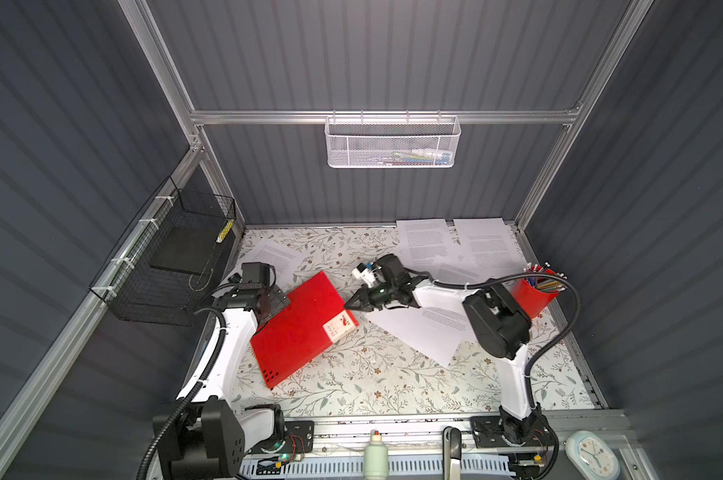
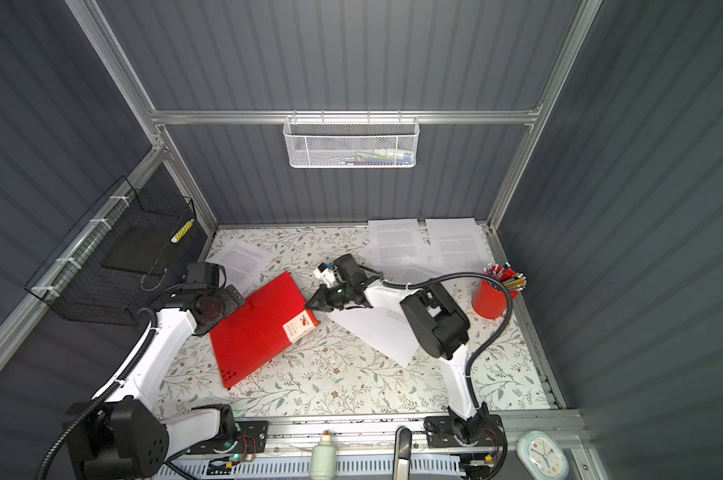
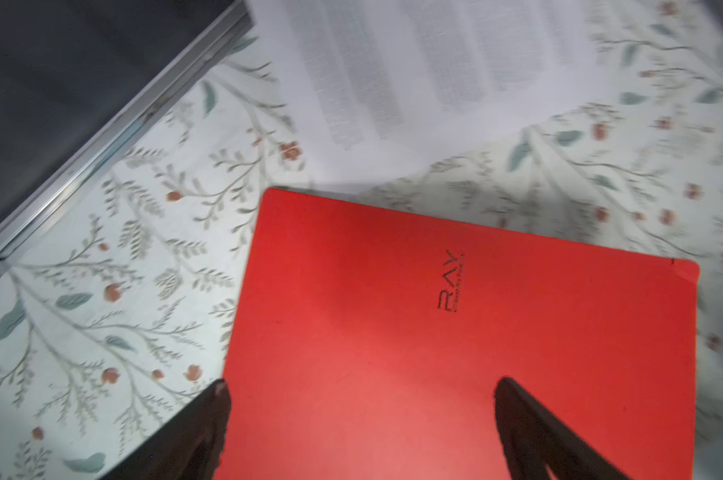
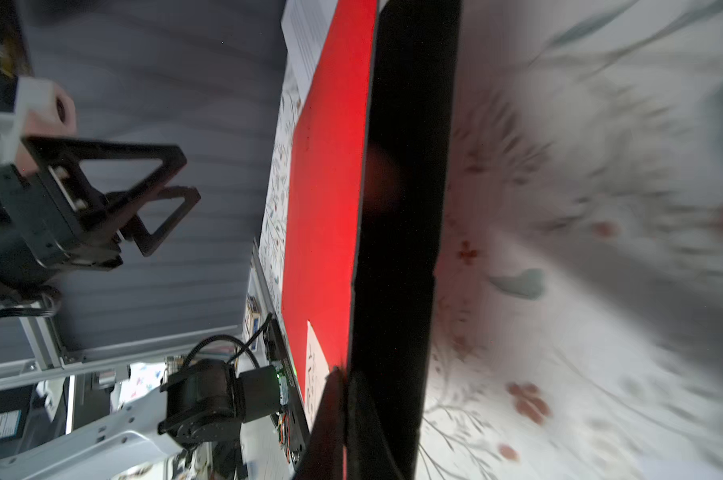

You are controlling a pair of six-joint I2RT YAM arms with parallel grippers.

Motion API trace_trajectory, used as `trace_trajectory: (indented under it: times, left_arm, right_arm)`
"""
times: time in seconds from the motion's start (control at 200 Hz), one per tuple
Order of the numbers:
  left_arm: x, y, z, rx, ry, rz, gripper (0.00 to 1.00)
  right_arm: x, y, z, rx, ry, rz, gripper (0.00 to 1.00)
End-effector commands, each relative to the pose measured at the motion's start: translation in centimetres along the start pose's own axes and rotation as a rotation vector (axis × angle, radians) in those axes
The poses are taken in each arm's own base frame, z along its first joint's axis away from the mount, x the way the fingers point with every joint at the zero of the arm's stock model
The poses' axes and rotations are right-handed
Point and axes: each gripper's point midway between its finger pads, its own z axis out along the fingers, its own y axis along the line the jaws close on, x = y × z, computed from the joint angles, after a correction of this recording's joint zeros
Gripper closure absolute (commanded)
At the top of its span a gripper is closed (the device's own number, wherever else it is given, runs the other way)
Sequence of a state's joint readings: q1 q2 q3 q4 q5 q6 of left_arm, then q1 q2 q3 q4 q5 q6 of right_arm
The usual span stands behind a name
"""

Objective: Put the files into the folder

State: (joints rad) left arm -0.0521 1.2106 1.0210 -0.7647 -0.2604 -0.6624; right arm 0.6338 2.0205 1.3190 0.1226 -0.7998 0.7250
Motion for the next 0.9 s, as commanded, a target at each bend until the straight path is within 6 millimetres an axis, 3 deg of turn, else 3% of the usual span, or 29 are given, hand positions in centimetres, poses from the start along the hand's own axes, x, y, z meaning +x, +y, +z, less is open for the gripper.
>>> trace_trajectory:
  times: [0.0, 0.115, 0.245, 0.325, 0.435, 0.525, 0.67, 0.75, 0.895]
  left_arm:
    - [0.7, 0.5, -0.4, -0.045, 0.017, 0.059, 0.00]
    - [1.7, 0.3, 0.6, -0.034, 0.052, 0.080, 0.00]
    - [3.2, -0.5, 1.7, -0.005, 0.093, 0.109, 0.00]
    - [4.0, -1.0, 2.4, 0.002, 0.109, 0.132, 0.00]
    - [4.8, -1.8, 3.3, 0.011, 0.135, 0.152, 0.00]
    - [5.4, -2.8, 4.1, 0.025, 0.154, 0.167, 0.00]
    - [6.7, -4.5, 4.9, 0.084, 0.213, 0.164, 0.00]
    - [8.0, -5.5, 5.0, 0.154, 0.248, 0.152, 0.00]
    - [11.1, -7.1, 5.2, 0.217, 0.282, 0.080, 0.00]
  right_arm:
    - [-2.5, 1.2, -4.2, -0.004, -0.142, -0.032, 1.00]
    - [-2.4, 0.0, -7.4, 0.064, -0.207, 0.025, 1.00]
    - [-1.7, -2.9, -10.8, 0.156, -0.315, 0.103, 1.00]
    - [-0.2, -5.1, -12.5, 0.248, -0.375, 0.145, 1.00]
    - [2.1, -6.1, -13.7, 0.291, -0.461, 0.190, 1.00]
    - [3.9, -6.7, -13.9, 0.347, -0.482, 0.178, 0.54]
    - [4.8, -10.8, -17.2, 0.559, -0.487, 0.238, 0.19]
    - [3.5, -12.1, -19.2, 0.616, -0.488, 0.217, 0.07]
    - [-0.9, -12.7, -18.7, 0.624, -0.319, 0.069, 0.01]
